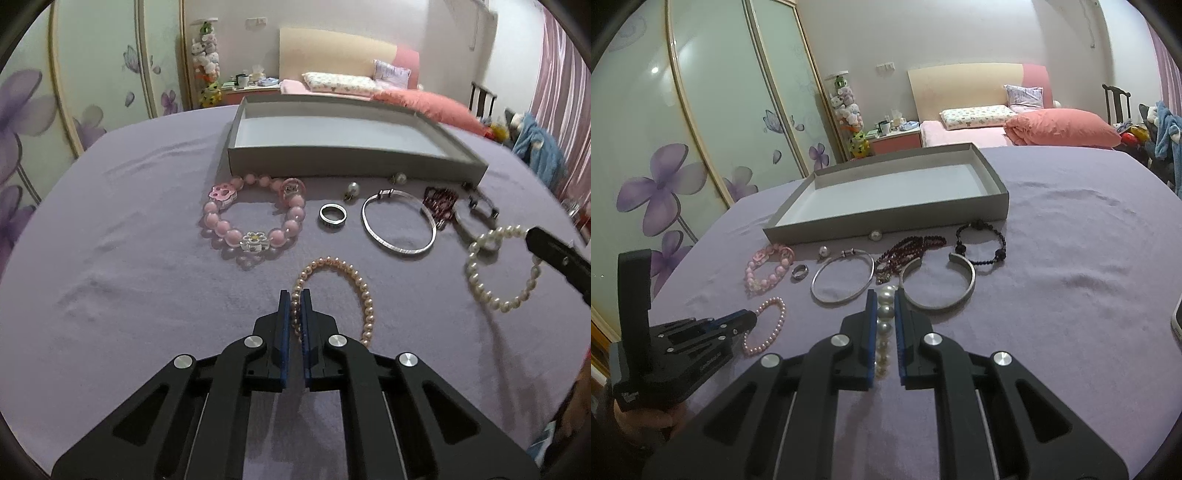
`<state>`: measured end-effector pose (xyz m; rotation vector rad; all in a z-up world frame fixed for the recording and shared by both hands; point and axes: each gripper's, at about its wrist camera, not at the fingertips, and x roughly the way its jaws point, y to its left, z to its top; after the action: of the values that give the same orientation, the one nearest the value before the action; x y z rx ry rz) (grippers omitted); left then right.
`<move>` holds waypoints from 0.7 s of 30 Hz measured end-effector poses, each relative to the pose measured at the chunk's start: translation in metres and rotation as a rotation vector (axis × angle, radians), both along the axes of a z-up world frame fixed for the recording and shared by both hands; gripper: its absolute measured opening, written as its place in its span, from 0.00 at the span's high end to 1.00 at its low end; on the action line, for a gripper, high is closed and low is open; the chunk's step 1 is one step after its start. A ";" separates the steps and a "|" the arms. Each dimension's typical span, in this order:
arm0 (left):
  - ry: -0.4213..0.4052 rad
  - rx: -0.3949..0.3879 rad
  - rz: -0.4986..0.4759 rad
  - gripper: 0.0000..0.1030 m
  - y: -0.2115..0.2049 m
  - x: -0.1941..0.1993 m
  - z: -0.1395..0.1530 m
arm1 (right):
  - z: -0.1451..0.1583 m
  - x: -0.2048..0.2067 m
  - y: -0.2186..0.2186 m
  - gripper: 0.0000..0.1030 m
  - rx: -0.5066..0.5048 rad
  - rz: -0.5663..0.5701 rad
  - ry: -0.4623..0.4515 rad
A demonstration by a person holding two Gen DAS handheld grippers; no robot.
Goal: Organize jewelry
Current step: 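Lift both pearl bracelets and carry them over the gray tray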
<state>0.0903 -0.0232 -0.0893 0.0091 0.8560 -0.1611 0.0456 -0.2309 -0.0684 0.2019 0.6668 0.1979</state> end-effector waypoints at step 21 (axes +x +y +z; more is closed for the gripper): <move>-0.252 -0.075 -0.026 0.94 -0.004 -0.025 0.046 | 0.026 -0.004 0.011 0.90 0.052 0.037 -0.133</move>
<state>0.0652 -0.0270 -0.0435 -0.0294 0.5980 -0.2114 0.0414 -0.2198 -0.0421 0.2239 0.5335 0.2624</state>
